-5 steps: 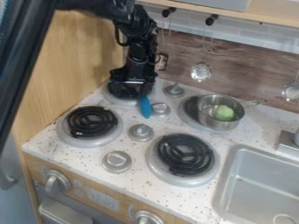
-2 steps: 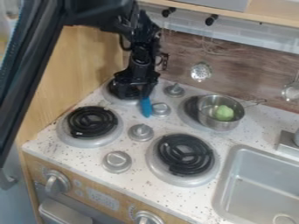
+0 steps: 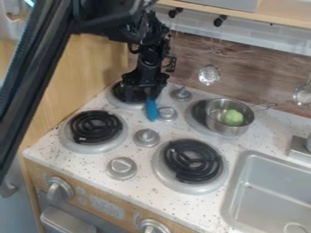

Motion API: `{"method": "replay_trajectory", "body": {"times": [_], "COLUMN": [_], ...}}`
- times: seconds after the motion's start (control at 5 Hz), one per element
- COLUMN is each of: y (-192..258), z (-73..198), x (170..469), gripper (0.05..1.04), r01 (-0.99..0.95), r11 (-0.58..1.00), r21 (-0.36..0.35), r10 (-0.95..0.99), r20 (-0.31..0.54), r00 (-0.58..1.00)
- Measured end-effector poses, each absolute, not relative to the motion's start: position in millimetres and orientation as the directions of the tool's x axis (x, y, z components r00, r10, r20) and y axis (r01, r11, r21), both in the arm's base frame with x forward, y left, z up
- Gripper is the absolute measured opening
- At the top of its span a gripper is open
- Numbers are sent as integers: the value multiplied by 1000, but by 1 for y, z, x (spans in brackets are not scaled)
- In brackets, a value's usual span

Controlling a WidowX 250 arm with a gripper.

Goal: Move the blue fork to the right bottom burner

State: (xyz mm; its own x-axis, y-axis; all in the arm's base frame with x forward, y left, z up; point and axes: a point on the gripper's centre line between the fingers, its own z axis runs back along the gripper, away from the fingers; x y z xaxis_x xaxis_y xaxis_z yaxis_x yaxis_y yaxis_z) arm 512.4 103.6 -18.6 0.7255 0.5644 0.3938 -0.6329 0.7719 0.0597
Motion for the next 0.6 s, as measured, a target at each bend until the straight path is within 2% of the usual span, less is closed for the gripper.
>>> {"method": "replay_trajectory", "body": {"times": [0.4,0.6], "y": [83,78], "z": [-32,-28], "x": [507,512], "gripper": [998,998], "r01": [-596,-587], "r11": [799,808], "r21": [77,45], "r10": [521,524], "r20": [404,400], "r00": [752,752]}}
